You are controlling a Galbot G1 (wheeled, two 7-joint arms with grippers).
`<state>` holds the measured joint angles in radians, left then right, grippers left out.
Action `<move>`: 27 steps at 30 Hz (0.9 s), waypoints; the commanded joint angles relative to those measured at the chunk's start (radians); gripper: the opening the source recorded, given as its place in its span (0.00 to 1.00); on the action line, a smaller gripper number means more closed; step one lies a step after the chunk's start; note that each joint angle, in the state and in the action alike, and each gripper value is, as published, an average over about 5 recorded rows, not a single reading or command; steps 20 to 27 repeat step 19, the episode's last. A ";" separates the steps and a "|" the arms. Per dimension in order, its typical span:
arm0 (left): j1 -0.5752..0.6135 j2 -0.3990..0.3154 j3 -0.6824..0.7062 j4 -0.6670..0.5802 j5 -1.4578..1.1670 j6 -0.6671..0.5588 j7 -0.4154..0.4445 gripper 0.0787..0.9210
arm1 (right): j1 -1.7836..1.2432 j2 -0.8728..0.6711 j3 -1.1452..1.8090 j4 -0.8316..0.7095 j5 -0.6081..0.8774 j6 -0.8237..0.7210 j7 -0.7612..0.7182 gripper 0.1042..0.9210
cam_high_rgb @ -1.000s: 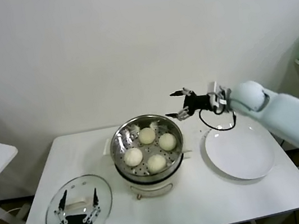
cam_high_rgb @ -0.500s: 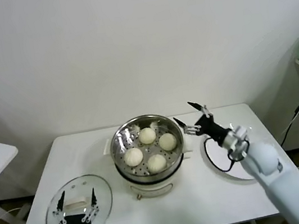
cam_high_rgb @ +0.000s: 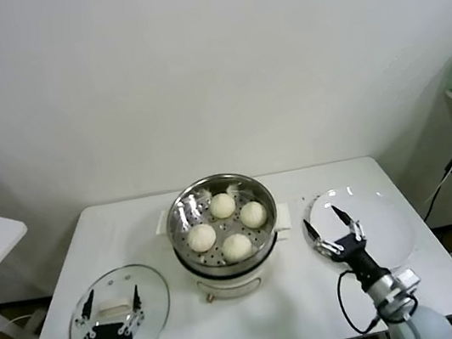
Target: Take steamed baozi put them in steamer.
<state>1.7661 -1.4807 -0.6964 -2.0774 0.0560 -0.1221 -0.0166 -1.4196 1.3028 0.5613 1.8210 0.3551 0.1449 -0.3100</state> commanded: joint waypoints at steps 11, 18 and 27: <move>0.003 -0.001 -0.024 0.019 -0.018 0.004 0.077 0.88 | -0.133 0.020 0.091 0.027 0.025 0.021 -0.011 0.88; -0.006 -0.007 -0.031 0.020 -0.036 0.007 0.083 0.88 | -0.148 -0.040 0.086 0.008 0.060 0.027 -0.012 0.88; -0.008 -0.010 -0.032 0.020 -0.037 0.009 0.083 0.88 | -0.147 -0.040 0.085 0.007 0.061 0.027 -0.012 0.88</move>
